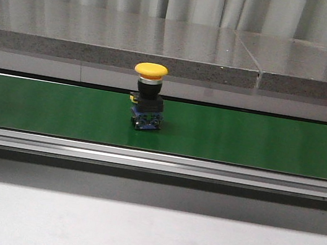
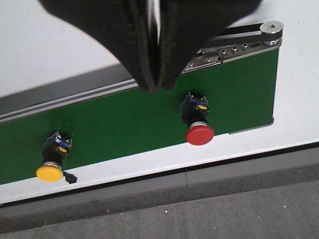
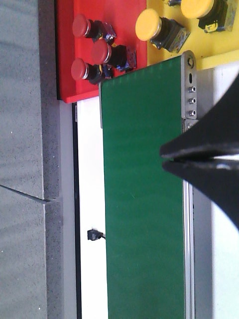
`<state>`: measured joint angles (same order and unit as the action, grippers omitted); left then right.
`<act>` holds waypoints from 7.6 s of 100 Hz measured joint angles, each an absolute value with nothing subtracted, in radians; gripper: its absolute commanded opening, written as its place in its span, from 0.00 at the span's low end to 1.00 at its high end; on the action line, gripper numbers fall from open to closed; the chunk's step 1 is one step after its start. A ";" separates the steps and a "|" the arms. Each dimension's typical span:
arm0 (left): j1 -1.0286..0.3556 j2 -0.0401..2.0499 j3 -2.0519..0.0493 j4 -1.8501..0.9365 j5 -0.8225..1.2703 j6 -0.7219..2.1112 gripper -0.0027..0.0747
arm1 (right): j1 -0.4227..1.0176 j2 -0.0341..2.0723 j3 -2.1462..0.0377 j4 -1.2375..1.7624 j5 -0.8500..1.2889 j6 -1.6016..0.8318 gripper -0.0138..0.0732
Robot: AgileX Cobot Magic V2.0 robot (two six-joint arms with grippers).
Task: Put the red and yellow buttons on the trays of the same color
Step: 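Lower the right gripper onto the yellow button on the belt and grasp, then carry the yellow button into the yellow tray and open the right gripper, then move the right gripper back over the belt toward the red button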
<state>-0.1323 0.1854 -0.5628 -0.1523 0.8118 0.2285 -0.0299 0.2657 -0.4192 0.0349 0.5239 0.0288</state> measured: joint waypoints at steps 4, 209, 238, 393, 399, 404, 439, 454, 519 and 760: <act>-0.132 0.176 -0.561 -0.154 0.812 0.228 0.01 | -0.030 0.266 -0.419 0.035 0.526 0.029 0.08; -0.132 0.170 -0.558 -0.156 0.812 0.228 0.01 | 0.433 1.811 -1.565 0.108 1.114 -0.012 0.86; -0.132 0.170 -0.558 -0.156 0.812 0.228 0.01 | 0.433 1.840 -1.564 0.074 1.070 -0.012 0.29; -0.132 0.170 -0.558 -0.156 0.812 0.229 0.01 | -0.054 1.371 -1.390 -0.475 1.237 0.795 0.20; -0.132 0.170 -0.558 -0.156 0.812 0.229 0.01 | -0.097 1.349 -1.369 -0.475 1.237 0.798 0.20; -0.132 0.170 -0.558 -0.156 0.812 0.229 0.01 | -0.134 1.331 -1.346 -0.475 1.239 0.798 0.20; -0.132 0.170 -0.558 -0.156 0.812 0.229 0.01 | -0.359 1.267 -1.202 -0.472 1.193 0.747 0.20; -0.132 0.170 -0.558 -0.156 0.812 0.229 0.01 | -0.446 1.267 -1.138 -0.420 1.097 0.691 0.20; -0.132 0.170 -0.558 -0.156 0.812 0.229 0.01 | -0.589 1.456 -1.008 -0.294 0.850 0.571 0.20; -0.132 0.170 -0.558 -0.156 0.812 0.229 0.01 | -0.382 1.222 -0.996 -0.072 0.815 0.273 0.58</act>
<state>-0.1323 0.1699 -0.5582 -0.1561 0.8118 0.2291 -0.3815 1.2216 -0.9962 -0.0721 0.8148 0.2733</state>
